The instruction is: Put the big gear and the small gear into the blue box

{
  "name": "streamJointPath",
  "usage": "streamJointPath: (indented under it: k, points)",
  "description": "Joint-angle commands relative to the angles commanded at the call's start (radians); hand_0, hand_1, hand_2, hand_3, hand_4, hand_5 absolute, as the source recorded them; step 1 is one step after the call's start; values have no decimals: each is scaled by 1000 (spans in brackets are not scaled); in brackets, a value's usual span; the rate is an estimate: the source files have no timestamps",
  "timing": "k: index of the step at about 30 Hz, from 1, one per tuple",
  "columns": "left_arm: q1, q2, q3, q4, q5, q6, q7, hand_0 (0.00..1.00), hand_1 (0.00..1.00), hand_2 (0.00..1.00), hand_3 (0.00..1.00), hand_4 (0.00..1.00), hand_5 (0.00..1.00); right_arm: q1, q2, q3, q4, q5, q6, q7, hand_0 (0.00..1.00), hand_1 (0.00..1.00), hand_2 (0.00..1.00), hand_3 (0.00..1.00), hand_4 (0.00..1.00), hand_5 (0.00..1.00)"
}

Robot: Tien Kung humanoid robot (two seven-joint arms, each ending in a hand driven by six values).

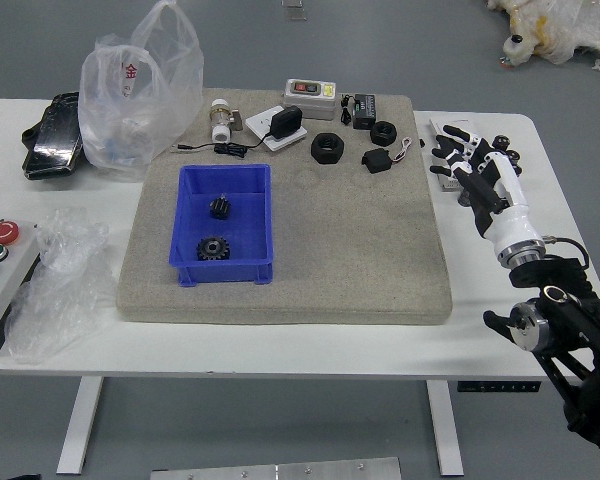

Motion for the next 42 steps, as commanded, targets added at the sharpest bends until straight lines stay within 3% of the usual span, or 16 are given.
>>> streamJointPath:
  k: [6, 17, 42]
  points:
    - [12, -2, 17, 2, -31, 6, -10, 650, 540, 555, 702, 672, 349, -15, -1, 56, 20, 78, 30, 36, 624, 704, 731, 721, 762, 421]
    - [12, -11, 47, 7, -77, 13, -29, 651, 542, 555, 702, 672, 350, -36, 17, 100, -16, 245, 78, 86, 585, 657, 697, 708, 754, 445]
    - [9, -25, 84, 15, -110, 11, -55, 651, 540, 556, 702, 673, 351, -45, 21, 118, -24, 294, 104, 89, 576, 639, 685, 697, 758, 480]
